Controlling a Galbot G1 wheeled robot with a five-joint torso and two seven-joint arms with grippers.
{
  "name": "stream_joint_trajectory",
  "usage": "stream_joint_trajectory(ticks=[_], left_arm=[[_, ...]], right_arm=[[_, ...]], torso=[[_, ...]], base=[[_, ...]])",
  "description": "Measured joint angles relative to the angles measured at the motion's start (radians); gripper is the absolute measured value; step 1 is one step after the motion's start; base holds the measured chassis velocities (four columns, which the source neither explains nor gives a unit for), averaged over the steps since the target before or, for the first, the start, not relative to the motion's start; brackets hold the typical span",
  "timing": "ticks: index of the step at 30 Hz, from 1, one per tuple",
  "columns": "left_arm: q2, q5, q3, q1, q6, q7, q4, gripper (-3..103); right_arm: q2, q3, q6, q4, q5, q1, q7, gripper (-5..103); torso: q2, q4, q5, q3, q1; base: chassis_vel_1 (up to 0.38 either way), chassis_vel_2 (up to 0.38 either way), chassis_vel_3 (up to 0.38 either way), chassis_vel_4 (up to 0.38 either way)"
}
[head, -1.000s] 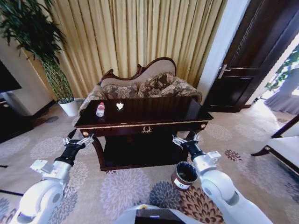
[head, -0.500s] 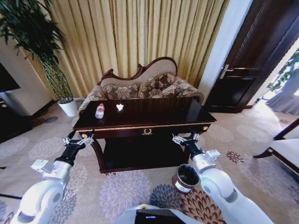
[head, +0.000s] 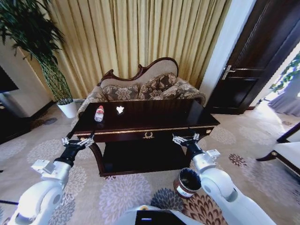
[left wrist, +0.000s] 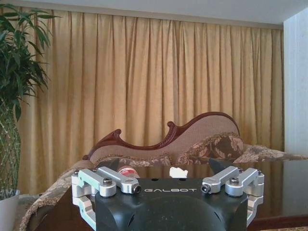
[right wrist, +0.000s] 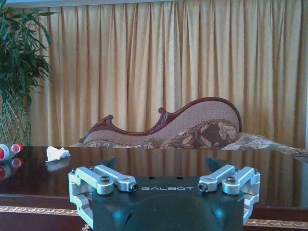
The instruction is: Move to the front of the table and place the trash on the table into the trash bin.
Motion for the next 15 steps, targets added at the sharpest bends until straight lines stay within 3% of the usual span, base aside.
stream_joint_trajectory(ticks=[15], left_arm=[[-0.003,-0.003,0.005,0.002,-0.003,0.003,0.01,100]], right_arm=[[-0.005,-0.02,-0.005,-0.002,0.006,0.014,0.006,100]], torso=[[0.0,0.0,0.0,0.0,0.0]], base=[[-0.065,0.062,0.064,-0.066]])
